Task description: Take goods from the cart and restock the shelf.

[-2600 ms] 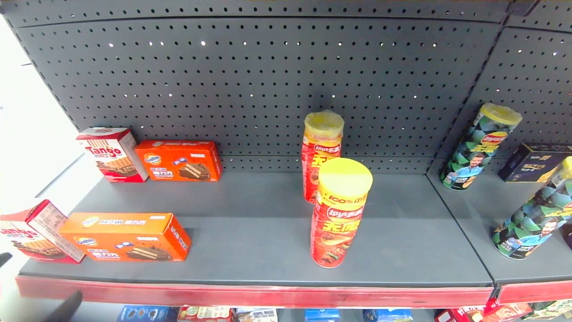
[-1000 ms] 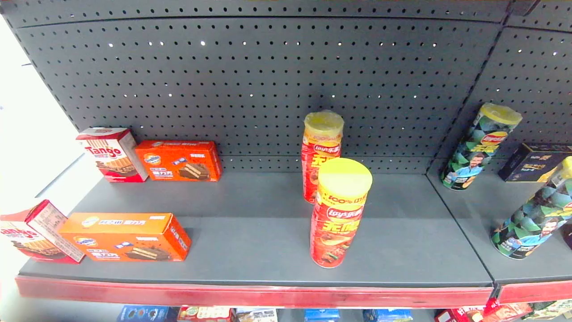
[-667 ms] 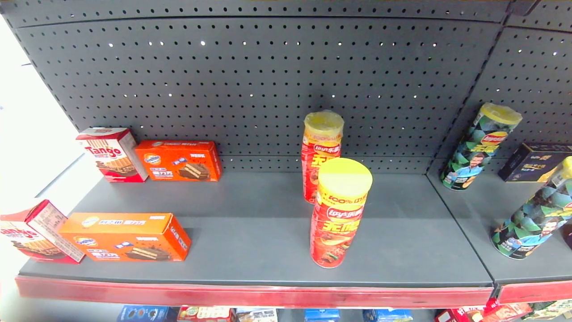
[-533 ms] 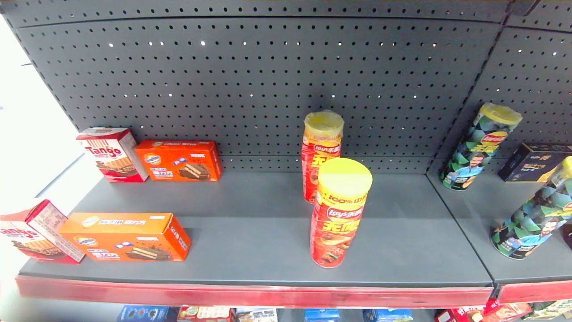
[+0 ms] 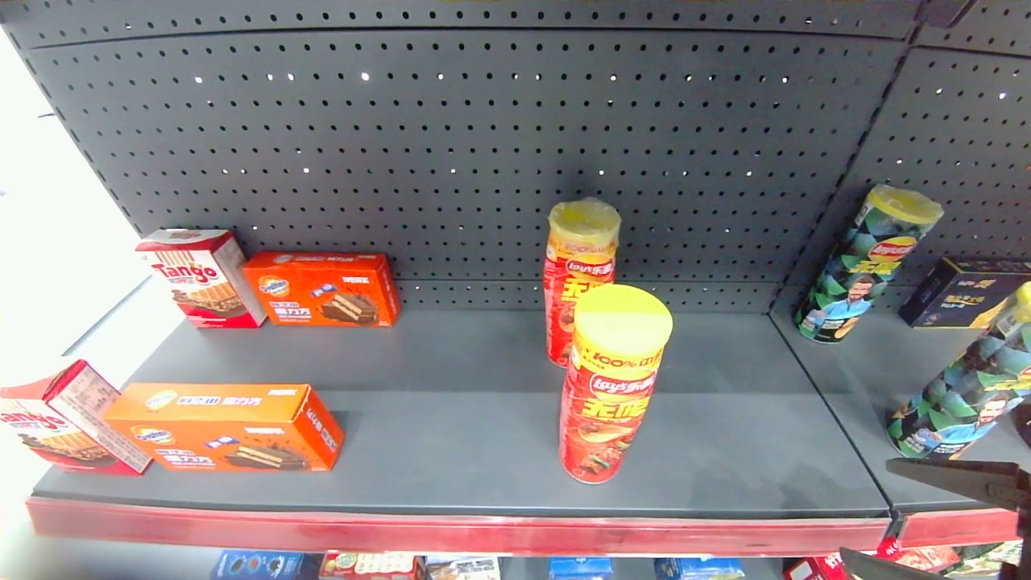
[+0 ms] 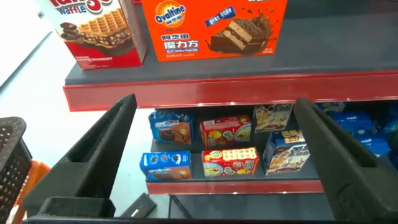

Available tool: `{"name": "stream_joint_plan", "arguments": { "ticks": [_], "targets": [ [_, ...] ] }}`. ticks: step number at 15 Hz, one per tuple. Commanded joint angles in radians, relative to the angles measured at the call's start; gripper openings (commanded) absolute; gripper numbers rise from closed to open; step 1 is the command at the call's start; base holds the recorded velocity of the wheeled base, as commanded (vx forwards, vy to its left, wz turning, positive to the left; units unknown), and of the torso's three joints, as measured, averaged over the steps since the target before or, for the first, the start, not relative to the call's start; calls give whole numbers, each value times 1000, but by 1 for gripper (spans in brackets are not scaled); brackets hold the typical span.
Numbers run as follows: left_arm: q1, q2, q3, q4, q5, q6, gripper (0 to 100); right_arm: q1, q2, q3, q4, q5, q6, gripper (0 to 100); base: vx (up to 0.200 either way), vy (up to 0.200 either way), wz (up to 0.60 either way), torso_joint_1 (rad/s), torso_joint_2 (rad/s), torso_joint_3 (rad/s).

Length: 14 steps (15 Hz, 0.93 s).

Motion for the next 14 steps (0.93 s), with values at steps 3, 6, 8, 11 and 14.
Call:
{"name": "stream_joint_plan", "arguments": {
  "ticks": [3, 6, 8, 11, 14],
  "targets": [
    [0, 4, 0, 0, 0, -1, 100, 48, 208, -31, -101, -82, 4, 100, 0, 0, 0, 0, 0, 0],
    [0, 4, 0, 0, 0, -3, 100, 45, 359, -155, -109, -99, 6, 100, 0, 0, 0, 0, 0, 0],
    [0, 4, 0, 0, 0, -3, 100, 48, 426, -215, -109, -99, 6, 100, 0, 0, 0, 0, 0, 0],
    [0, 4, 0, 0, 3, -7, 100, 48, 489, -266, -110, -99, 6, 100, 0, 0, 0, 0, 0, 0],
    [0, 4, 0, 0, 2, -7, 100, 63, 555, -330, -110, -99, 6, 100, 0, 0, 0, 0, 0, 0]
  ]
}}
